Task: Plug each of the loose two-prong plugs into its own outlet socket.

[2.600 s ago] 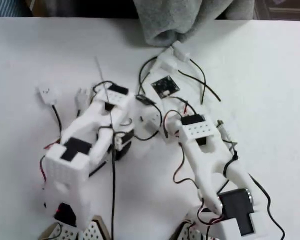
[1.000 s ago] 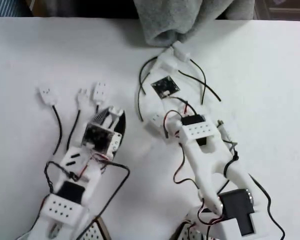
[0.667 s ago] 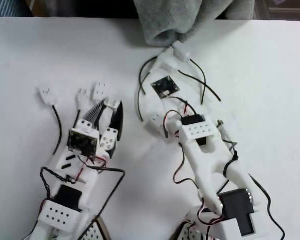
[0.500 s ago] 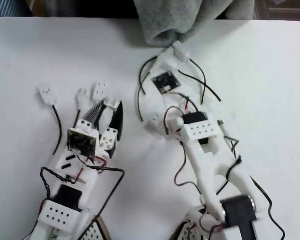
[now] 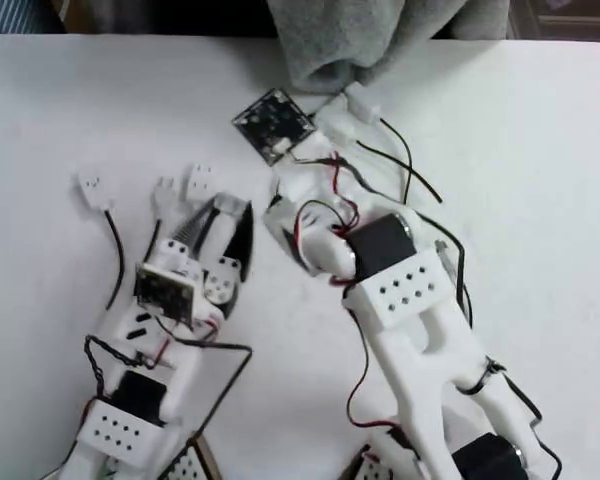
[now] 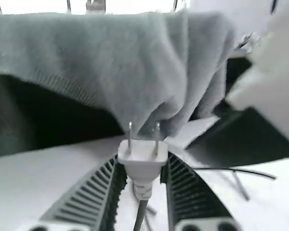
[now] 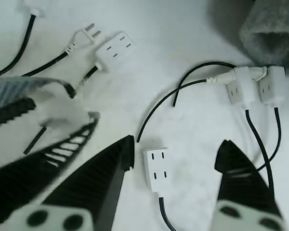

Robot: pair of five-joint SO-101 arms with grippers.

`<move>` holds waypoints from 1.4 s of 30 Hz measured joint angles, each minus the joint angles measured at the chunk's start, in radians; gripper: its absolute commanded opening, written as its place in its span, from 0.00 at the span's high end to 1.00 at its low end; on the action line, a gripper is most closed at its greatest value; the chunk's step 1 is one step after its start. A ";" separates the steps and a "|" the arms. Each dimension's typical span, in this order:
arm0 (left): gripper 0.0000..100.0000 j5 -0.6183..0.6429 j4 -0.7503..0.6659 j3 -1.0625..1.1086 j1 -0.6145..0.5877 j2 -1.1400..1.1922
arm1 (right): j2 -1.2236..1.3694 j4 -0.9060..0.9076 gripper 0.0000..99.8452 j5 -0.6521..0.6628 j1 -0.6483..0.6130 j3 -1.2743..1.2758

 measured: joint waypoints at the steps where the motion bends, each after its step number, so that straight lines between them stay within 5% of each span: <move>1: 0.98 0.000 -0.017 0.000 0.025 0.000 | 0.000 0.020 0.72 0.000 -0.008 -0.025; 12: 0.98 0.000 -0.137 0.000 0.121 -0.002 | -0.227 0.123 0.72 -0.002 -0.017 -0.118; 20: 0.98 0.000 -0.169 0.000 0.126 -0.002 | -0.316 0.195 0.72 0.000 -0.201 -0.120; 26: 0.98 0.000 -0.169 0.000 0.126 -0.002 | -0.250 0.121 0.72 0.080 -0.222 -0.057; 42: 0.98 0.002 -0.166 0.000 0.133 0.003 | -0.147 -0.167 0.72 0.284 0.028 0.006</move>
